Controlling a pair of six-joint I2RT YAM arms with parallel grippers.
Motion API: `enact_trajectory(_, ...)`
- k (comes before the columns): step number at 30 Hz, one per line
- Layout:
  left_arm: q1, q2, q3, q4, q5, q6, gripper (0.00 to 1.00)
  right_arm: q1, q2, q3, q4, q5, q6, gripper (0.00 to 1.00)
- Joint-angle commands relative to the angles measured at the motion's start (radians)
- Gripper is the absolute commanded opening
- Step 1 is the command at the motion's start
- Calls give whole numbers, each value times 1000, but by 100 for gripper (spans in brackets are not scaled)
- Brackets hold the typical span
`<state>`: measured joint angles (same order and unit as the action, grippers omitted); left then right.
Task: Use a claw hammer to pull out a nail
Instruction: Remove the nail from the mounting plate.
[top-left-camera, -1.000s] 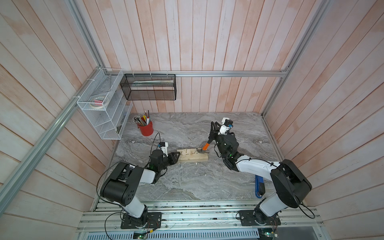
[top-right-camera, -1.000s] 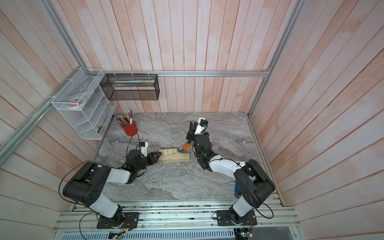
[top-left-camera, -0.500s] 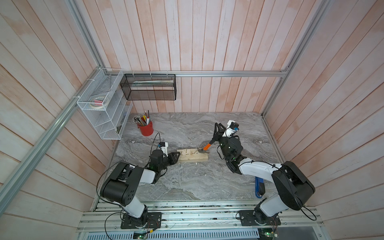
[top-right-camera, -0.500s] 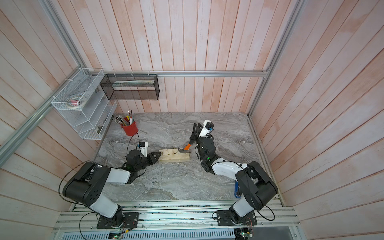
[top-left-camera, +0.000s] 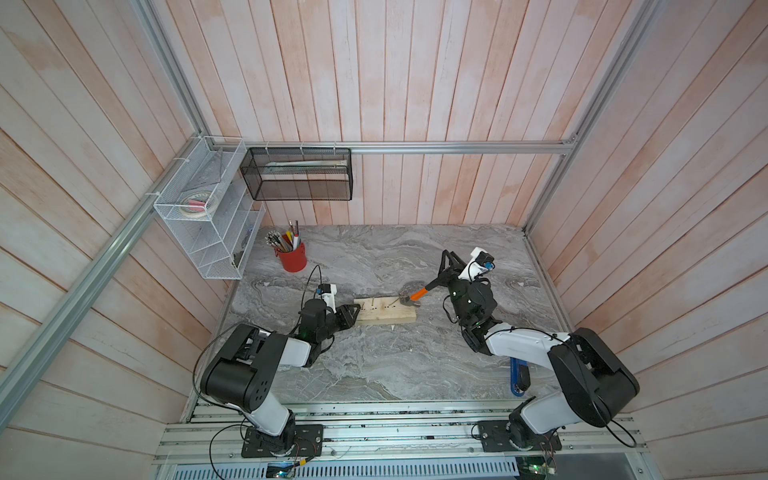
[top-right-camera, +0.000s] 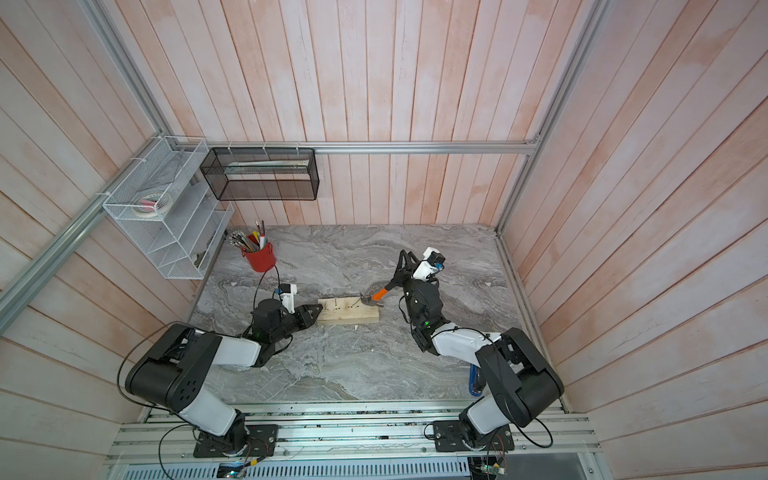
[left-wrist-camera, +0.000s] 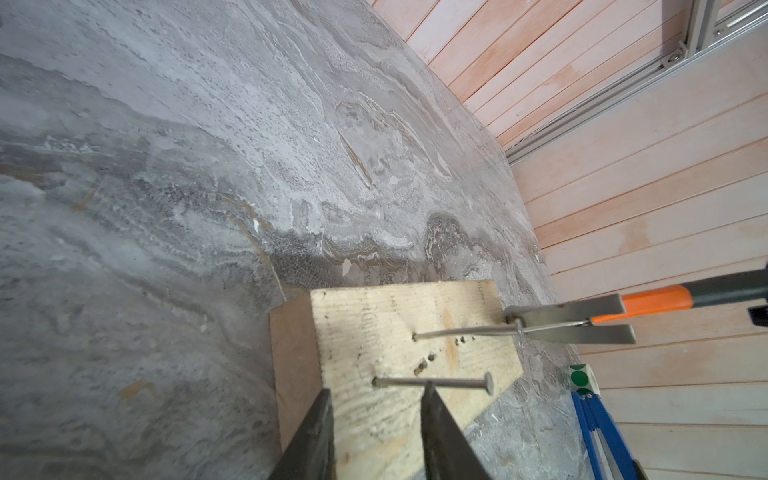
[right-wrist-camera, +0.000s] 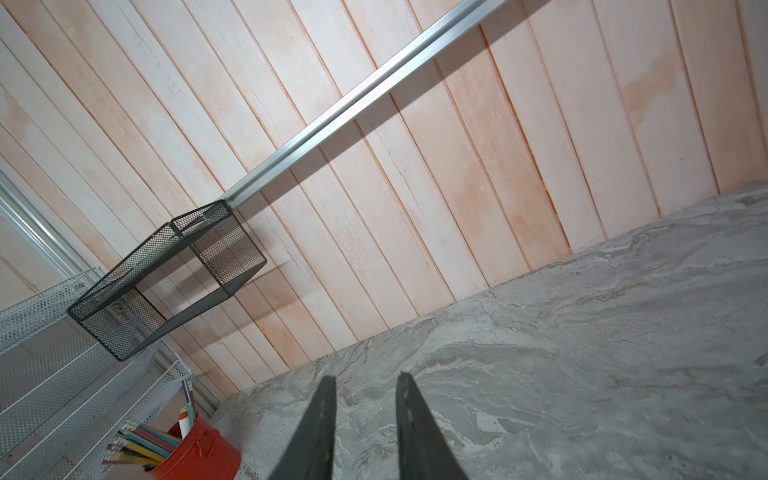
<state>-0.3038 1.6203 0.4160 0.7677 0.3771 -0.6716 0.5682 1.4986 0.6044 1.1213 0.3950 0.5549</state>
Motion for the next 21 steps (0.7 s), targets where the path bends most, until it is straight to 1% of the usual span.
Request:
enact_trajectory(1,-10,-2,0,-119,-7,28,37,-12,-6,-51,-59,-48,126,0)
enact_trajectory(4,-9,-44,-10,-122,-13,48,37,-42,-25,-53,-65,-81,145,0)
enact_trajectory(7,-10,-114,-31,-102,-16,75,37,-62,-57,-19,-115,-106,137,0)
enact_trajectory(13,-24,-268,-59,-68,0,167,39,-94,-120,128,-274,-184,104,0)
enact_trajectory(15,-57,-296,-53,-72,-2,216,42,-95,-130,202,-376,-208,78,0)
enact_trajectory(21,-247,-305,-25,-51,-17,453,51,-94,-139,373,-672,-283,10,0)
